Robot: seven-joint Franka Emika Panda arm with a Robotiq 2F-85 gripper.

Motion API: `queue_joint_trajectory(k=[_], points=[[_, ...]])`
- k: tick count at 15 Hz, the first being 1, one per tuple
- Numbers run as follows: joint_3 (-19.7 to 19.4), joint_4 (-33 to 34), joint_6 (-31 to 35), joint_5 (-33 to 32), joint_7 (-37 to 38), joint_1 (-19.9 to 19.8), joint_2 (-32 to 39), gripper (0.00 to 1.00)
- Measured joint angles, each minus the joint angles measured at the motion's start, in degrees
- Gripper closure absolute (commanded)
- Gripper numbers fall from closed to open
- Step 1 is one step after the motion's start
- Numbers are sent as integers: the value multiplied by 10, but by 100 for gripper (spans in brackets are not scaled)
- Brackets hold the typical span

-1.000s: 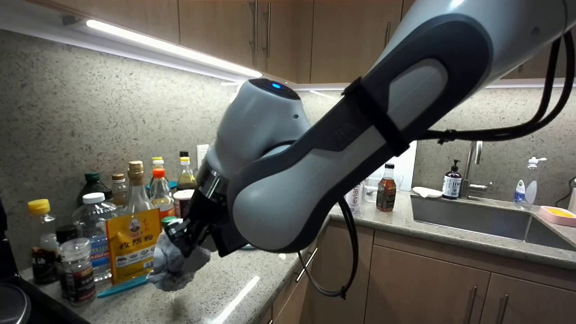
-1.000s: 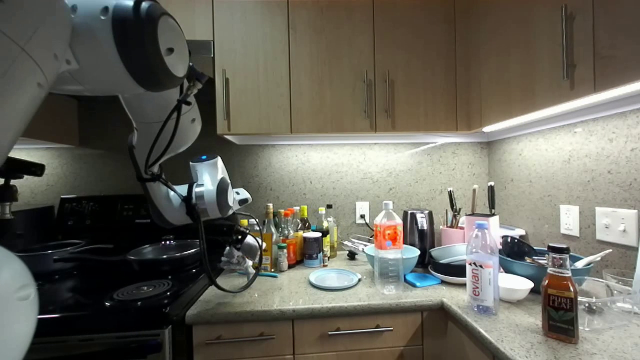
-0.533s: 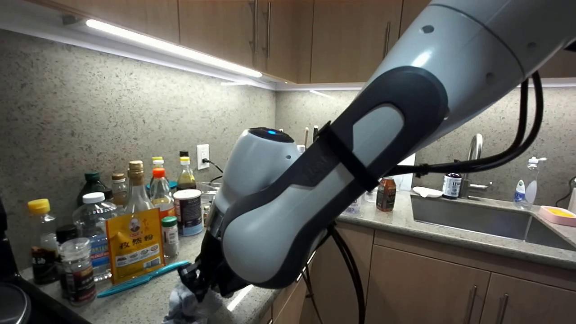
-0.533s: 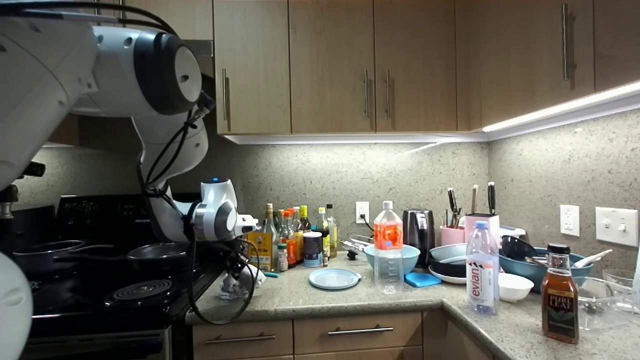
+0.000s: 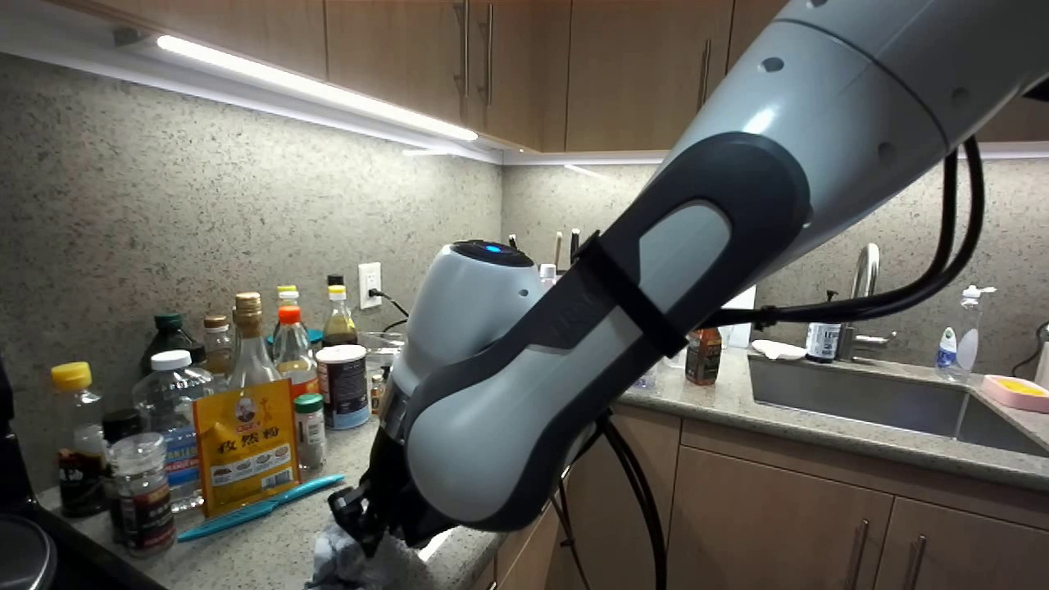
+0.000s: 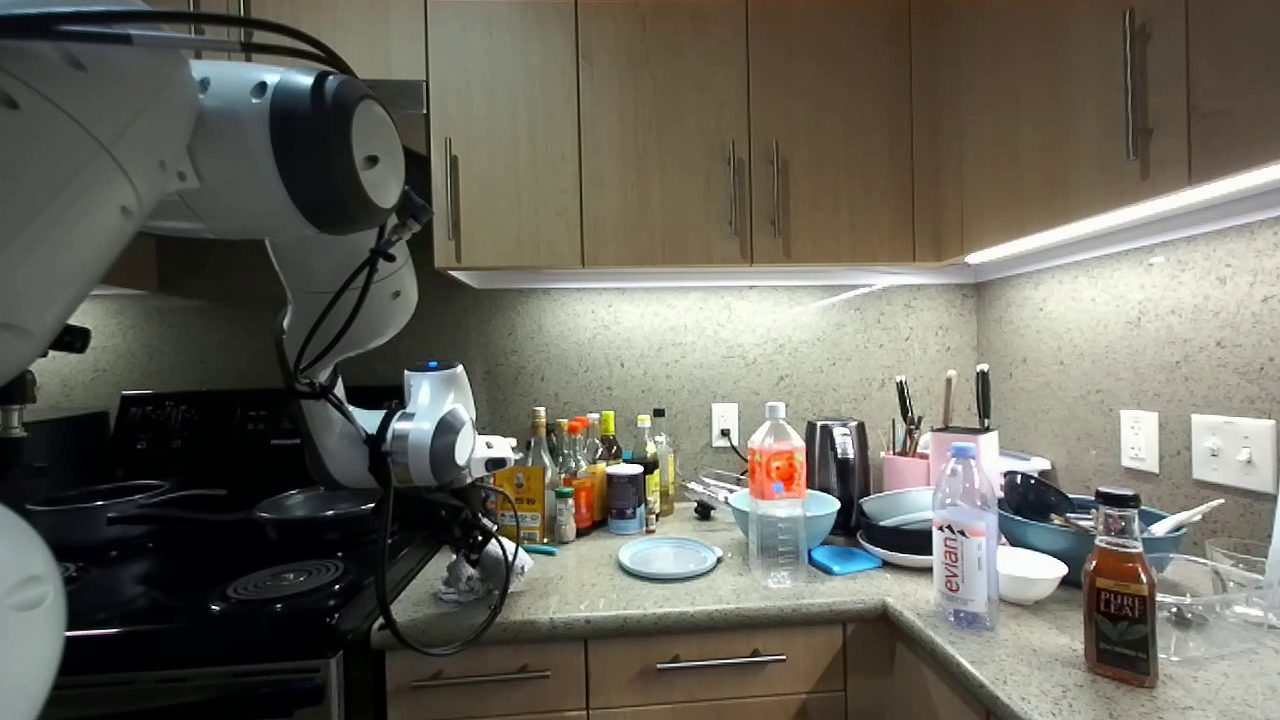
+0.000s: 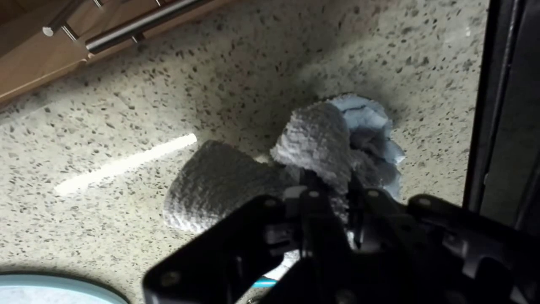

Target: Pick up the towel then put it back on the counter

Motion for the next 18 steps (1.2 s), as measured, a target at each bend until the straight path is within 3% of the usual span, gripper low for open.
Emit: queue_joint_trajectory(k=[5, 6, 7, 8, 10, 11, 14, 18], points=[[0, 0, 0, 0, 0, 0, 0, 87], [0, 0, 0, 0, 0, 0, 0, 97], [0, 0, 0, 0, 0, 0, 0, 97], [0, 0, 0, 0, 0, 0, 0, 62], [-1, 0, 0, 0, 0, 1, 0, 55], [-2, 0, 0, 0, 0, 1, 1, 74], [-2, 0, 0, 0, 0, 1, 1, 56], [-2, 0, 0, 0, 0, 1, 1, 55]])
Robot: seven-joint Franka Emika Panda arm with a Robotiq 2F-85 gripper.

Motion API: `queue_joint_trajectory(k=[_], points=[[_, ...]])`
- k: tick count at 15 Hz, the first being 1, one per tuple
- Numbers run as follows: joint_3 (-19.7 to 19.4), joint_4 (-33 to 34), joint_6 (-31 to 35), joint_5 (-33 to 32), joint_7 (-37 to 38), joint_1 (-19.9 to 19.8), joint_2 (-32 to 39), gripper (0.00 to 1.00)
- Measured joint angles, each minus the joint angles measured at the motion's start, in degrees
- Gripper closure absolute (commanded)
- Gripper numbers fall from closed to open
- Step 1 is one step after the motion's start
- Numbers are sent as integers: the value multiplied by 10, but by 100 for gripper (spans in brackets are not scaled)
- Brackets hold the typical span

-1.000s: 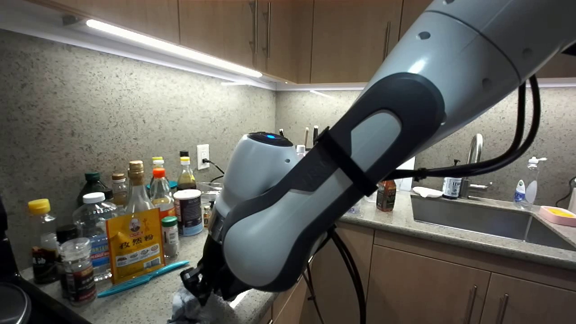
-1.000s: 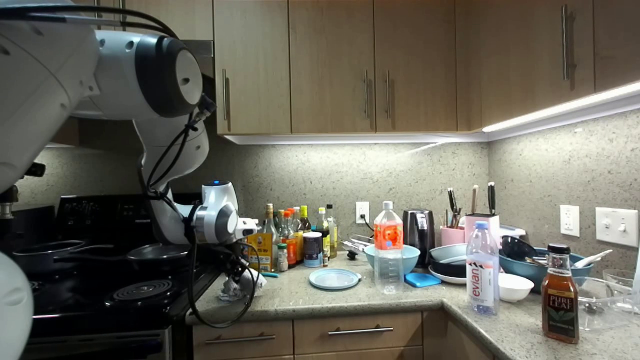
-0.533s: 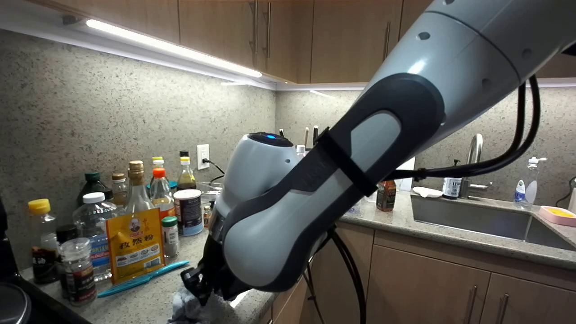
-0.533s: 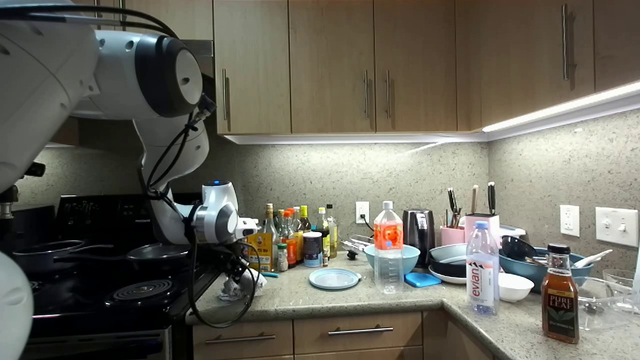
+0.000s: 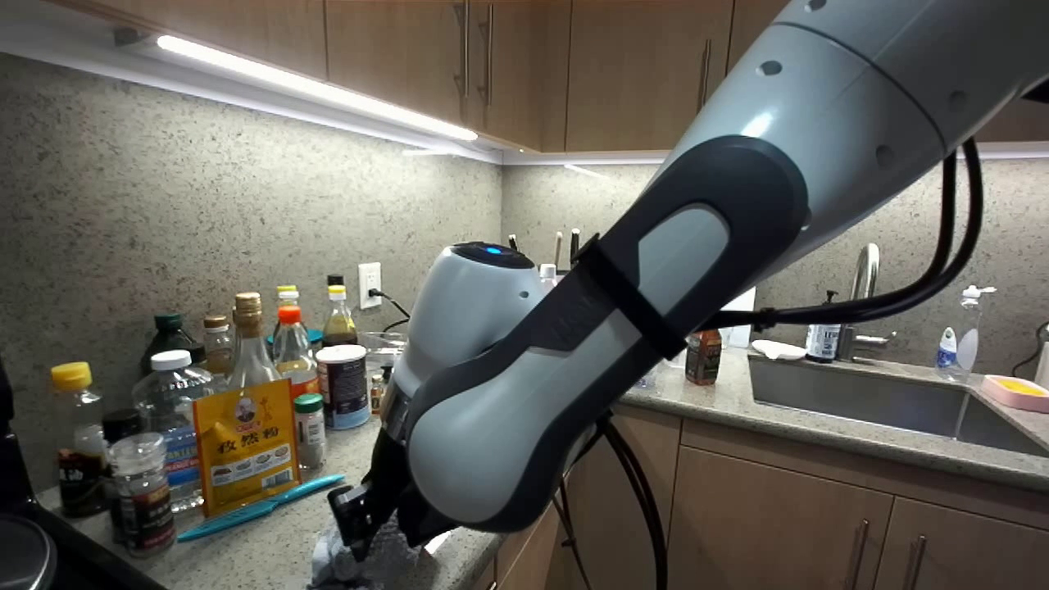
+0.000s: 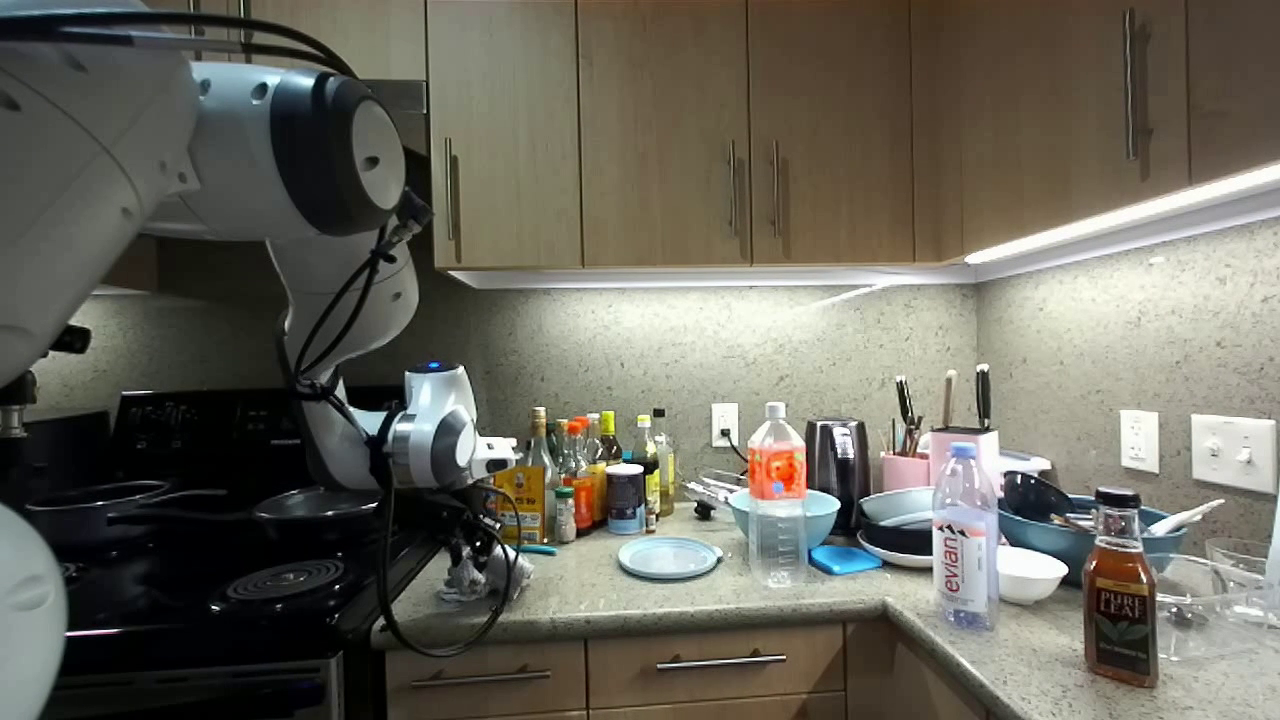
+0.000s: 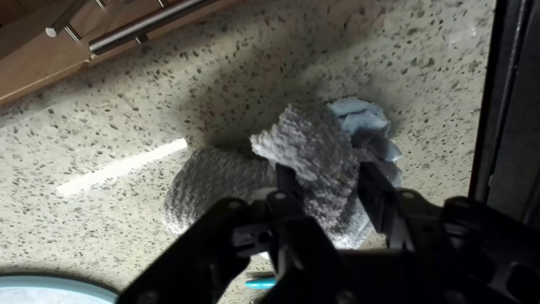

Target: Pick up the towel then put it back on the counter

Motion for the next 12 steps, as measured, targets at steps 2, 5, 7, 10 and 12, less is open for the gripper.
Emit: queue_joint_trajectory(k=[2, 5, 7, 10, 12], points=[[0, 0, 0, 0, 0, 0, 0, 55], [-3, 0, 0, 0, 0, 2, 0, 23], [-24, 0, 0, -6, 1, 17, 1, 10], [-68, 0, 0, -22, 18, 50, 4, 0], [-92, 0, -2, -35, 32, 68, 6, 0]])
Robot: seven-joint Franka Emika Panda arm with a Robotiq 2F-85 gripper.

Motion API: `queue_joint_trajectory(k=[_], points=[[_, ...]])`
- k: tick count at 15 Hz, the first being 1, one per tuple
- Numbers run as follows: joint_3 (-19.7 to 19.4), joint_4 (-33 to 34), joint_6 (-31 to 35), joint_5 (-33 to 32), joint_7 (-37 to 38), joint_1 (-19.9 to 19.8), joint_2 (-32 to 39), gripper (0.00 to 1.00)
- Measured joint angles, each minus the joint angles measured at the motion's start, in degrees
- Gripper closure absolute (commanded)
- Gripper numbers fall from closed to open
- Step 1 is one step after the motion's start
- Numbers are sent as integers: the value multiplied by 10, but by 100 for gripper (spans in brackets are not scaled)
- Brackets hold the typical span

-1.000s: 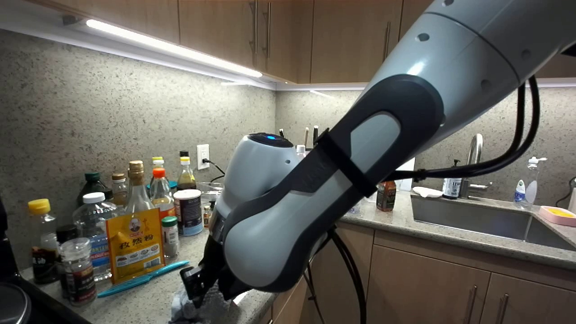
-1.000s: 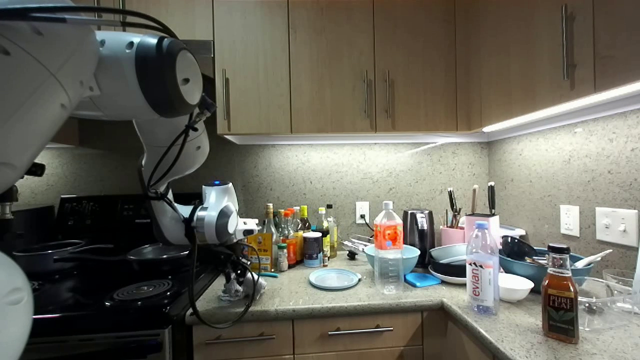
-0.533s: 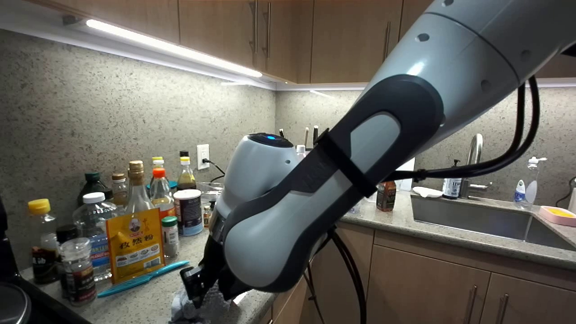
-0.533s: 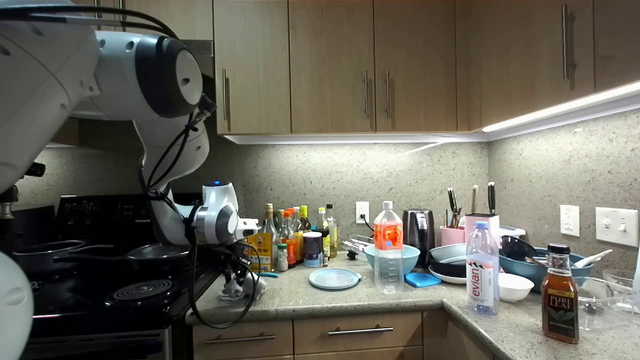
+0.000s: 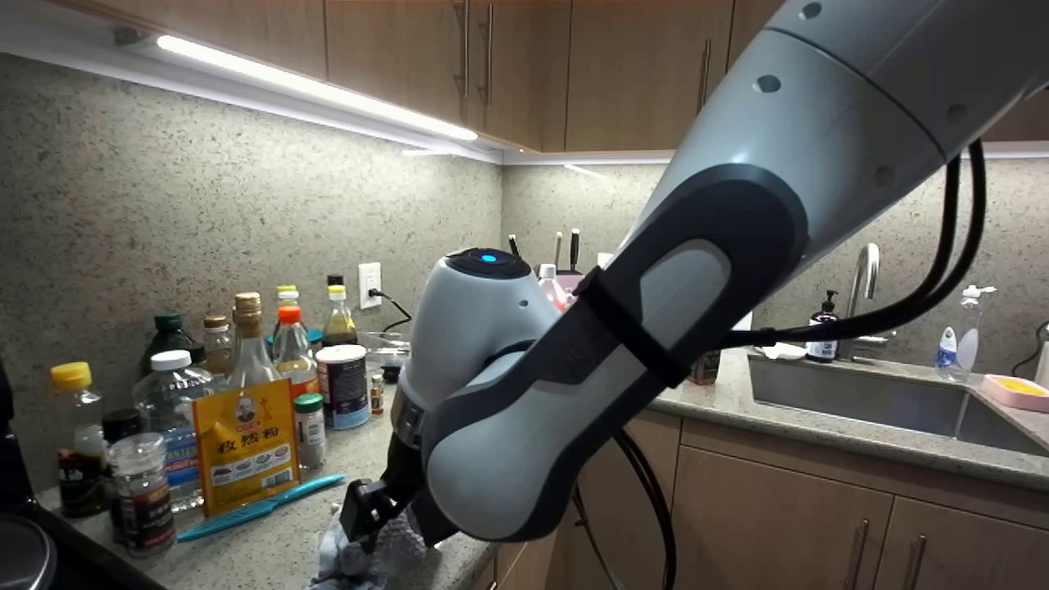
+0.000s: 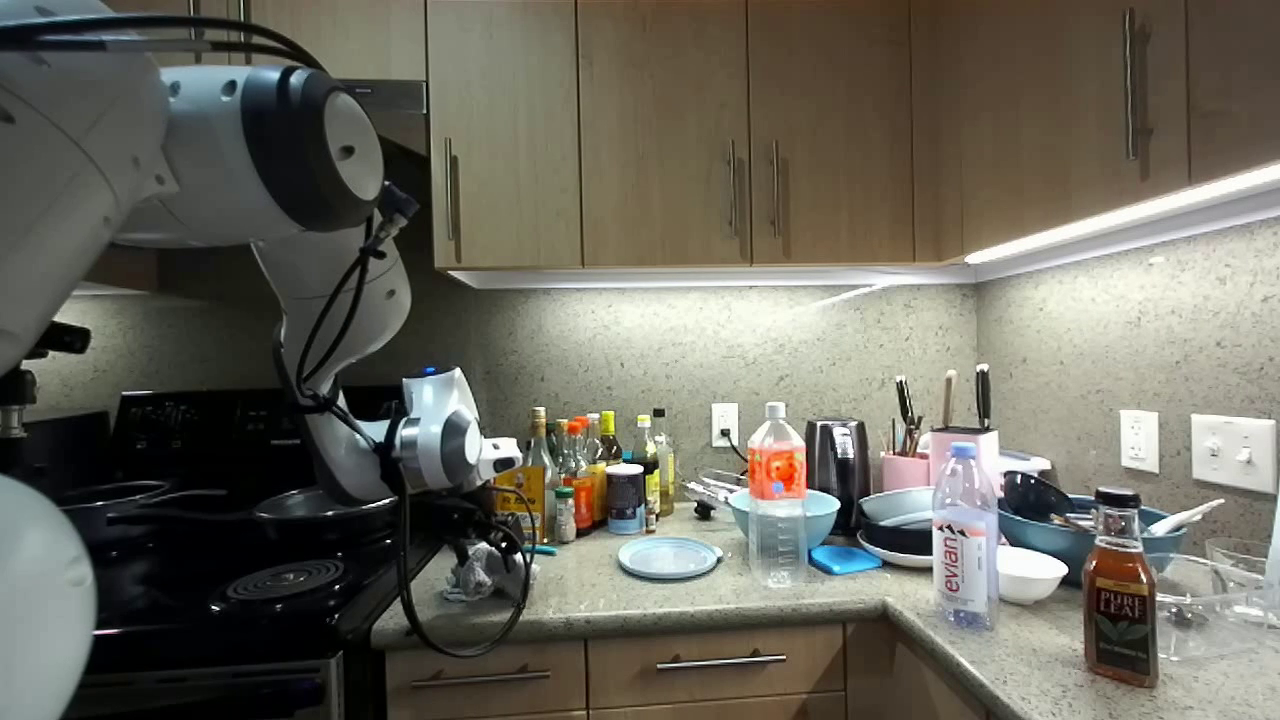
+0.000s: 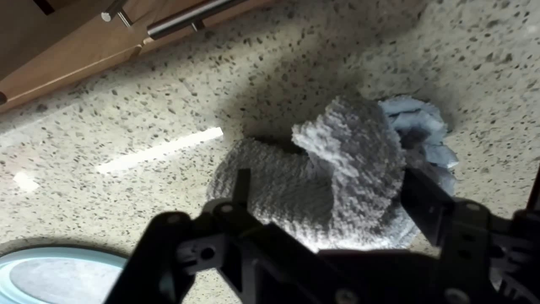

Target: Pick up the towel then put it back on the counter

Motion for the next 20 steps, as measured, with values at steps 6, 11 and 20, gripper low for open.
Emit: queue_joint_trajectory(k=[6, 11, 20], points=[[-35, 3, -30, -21, 33, 29, 5, 0], [-35, 7, -41, -22, 34, 30, 7, 0], [-34, 7, -41, -22, 34, 21, 10, 0]])
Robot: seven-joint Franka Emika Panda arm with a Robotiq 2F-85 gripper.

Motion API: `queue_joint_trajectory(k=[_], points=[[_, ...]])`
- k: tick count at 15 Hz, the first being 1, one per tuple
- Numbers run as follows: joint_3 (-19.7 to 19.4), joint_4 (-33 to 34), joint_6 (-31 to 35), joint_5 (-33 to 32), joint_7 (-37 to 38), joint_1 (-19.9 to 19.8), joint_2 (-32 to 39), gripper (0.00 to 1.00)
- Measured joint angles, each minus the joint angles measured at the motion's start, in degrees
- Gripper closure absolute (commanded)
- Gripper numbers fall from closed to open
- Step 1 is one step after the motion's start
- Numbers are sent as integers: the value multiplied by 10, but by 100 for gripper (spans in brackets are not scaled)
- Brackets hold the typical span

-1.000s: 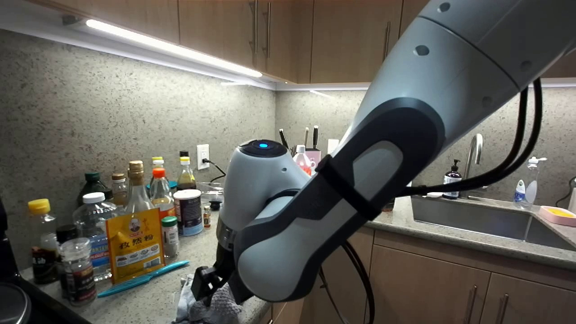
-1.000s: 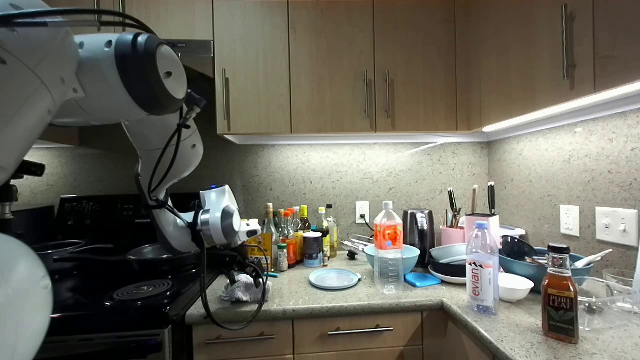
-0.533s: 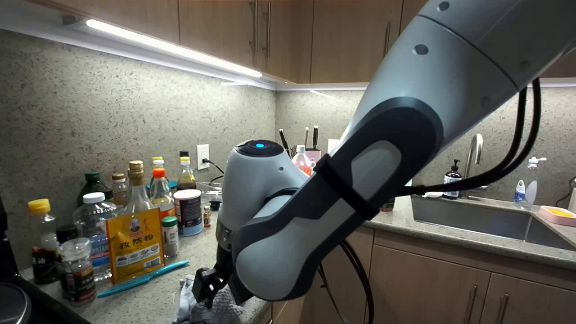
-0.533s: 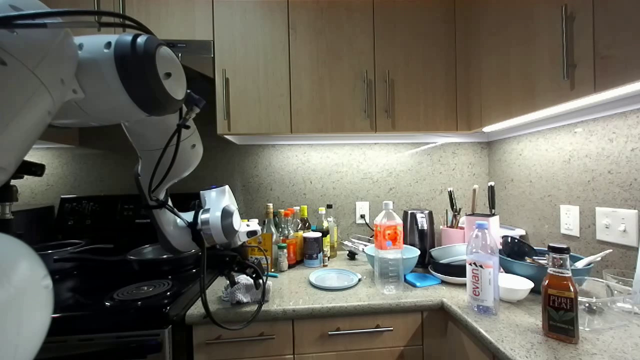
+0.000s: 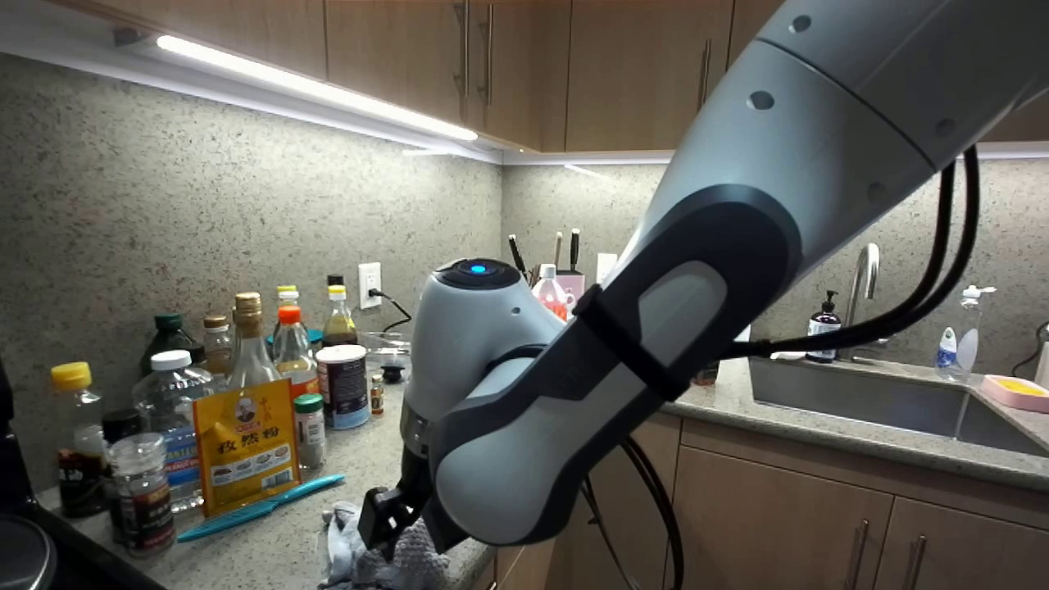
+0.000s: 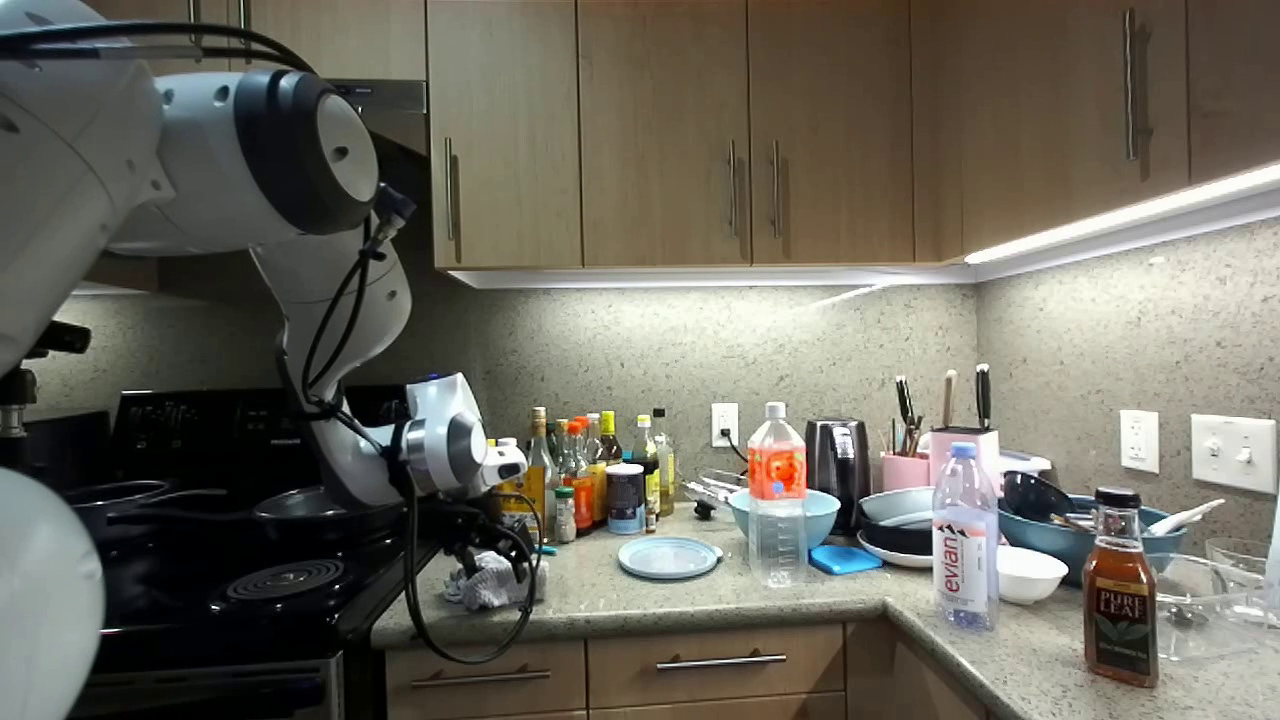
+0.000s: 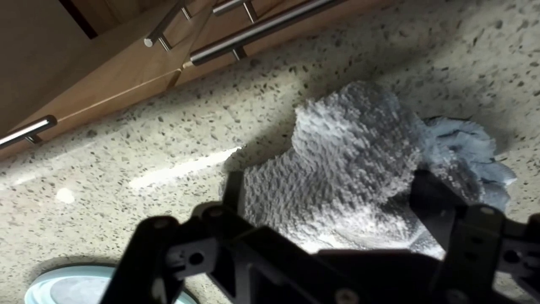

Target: Pick up the towel then put it back on the counter

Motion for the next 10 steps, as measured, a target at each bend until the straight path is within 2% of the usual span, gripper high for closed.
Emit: queue_joint_trajectory(k=[7, 10], points=[[0, 0, 0, 0, 0, 0, 0, 0], [-8, 0, -2, -20, 2, 3, 3, 0]])
